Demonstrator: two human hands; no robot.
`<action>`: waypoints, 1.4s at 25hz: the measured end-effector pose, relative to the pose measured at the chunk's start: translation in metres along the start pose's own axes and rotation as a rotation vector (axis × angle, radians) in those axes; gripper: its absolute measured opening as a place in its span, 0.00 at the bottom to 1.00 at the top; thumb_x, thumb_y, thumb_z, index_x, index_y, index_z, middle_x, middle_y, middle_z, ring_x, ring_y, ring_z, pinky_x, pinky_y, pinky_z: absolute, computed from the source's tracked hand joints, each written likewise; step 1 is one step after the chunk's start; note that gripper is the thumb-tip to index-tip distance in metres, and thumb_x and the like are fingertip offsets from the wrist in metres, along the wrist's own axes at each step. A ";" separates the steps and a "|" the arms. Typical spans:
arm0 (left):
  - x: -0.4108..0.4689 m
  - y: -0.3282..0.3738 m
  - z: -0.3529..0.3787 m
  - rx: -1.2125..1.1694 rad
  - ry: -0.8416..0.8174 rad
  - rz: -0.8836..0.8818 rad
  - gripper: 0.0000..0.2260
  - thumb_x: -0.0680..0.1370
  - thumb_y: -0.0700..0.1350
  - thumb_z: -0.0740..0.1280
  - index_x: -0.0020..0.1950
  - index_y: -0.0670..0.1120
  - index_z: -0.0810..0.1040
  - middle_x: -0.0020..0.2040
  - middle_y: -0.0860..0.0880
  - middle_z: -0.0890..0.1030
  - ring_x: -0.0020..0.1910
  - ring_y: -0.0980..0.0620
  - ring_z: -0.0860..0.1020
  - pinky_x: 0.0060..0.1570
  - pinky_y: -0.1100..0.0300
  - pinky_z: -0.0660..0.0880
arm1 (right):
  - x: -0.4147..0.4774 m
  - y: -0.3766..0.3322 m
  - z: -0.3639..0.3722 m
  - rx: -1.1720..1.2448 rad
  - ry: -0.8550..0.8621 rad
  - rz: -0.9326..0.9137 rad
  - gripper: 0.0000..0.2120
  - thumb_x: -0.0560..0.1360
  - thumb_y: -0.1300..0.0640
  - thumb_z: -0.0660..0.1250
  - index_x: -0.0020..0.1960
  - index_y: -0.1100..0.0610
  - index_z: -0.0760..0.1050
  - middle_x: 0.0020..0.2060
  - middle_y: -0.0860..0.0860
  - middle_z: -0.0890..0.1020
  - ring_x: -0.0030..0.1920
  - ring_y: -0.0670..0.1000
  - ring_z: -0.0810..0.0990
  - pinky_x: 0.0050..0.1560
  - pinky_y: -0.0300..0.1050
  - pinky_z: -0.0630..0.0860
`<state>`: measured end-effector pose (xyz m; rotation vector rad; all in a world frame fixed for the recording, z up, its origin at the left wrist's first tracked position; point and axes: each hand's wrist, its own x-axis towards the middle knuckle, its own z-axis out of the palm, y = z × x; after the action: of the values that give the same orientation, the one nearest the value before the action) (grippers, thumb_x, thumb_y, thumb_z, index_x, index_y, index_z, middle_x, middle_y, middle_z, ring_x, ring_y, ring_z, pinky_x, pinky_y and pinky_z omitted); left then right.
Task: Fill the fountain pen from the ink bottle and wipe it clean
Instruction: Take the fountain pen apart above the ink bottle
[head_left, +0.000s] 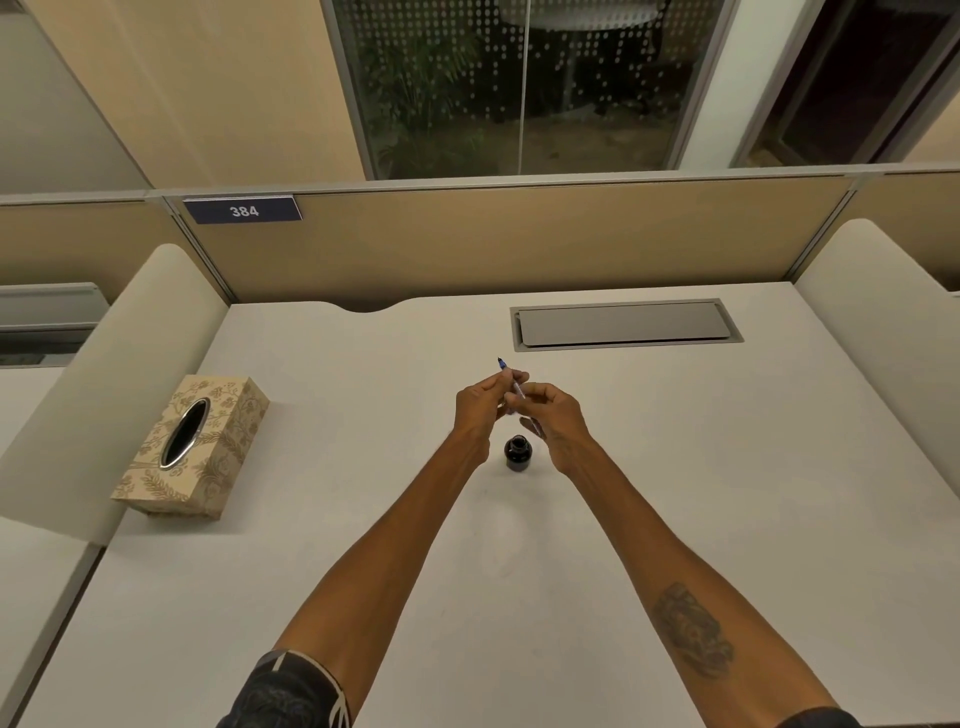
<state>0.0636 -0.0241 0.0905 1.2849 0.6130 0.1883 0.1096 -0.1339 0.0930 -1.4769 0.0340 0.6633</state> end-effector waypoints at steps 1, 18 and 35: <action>0.000 0.000 0.000 -0.013 0.011 -0.009 0.14 0.82 0.49 0.64 0.57 0.41 0.83 0.57 0.44 0.84 0.58 0.45 0.81 0.55 0.58 0.78 | 0.000 -0.003 0.001 0.018 -0.021 0.060 0.18 0.72 0.51 0.75 0.58 0.60 0.79 0.50 0.56 0.84 0.52 0.54 0.82 0.55 0.49 0.79; 0.004 0.005 0.001 -0.022 0.053 -0.031 0.15 0.83 0.49 0.62 0.60 0.42 0.83 0.55 0.41 0.84 0.55 0.44 0.82 0.59 0.52 0.77 | -0.006 -0.013 -0.003 0.167 -0.145 0.177 0.16 0.78 0.48 0.67 0.60 0.57 0.80 0.51 0.54 0.85 0.52 0.52 0.84 0.49 0.44 0.79; 0.014 0.008 0.006 -0.036 0.043 -0.043 0.15 0.83 0.49 0.62 0.59 0.42 0.83 0.55 0.44 0.85 0.57 0.44 0.81 0.56 0.54 0.77 | 0.005 -0.017 -0.009 0.121 -0.152 0.177 0.15 0.74 0.50 0.73 0.58 0.55 0.80 0.54 0.55 0.85 0.56 0.55 0.83 0.51 0.46 0.79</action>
<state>0.0799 -0.0203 0.0945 1.2344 0.6710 0.1913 0.1243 -0.1391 0.1049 -1.3133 0.0874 0.9003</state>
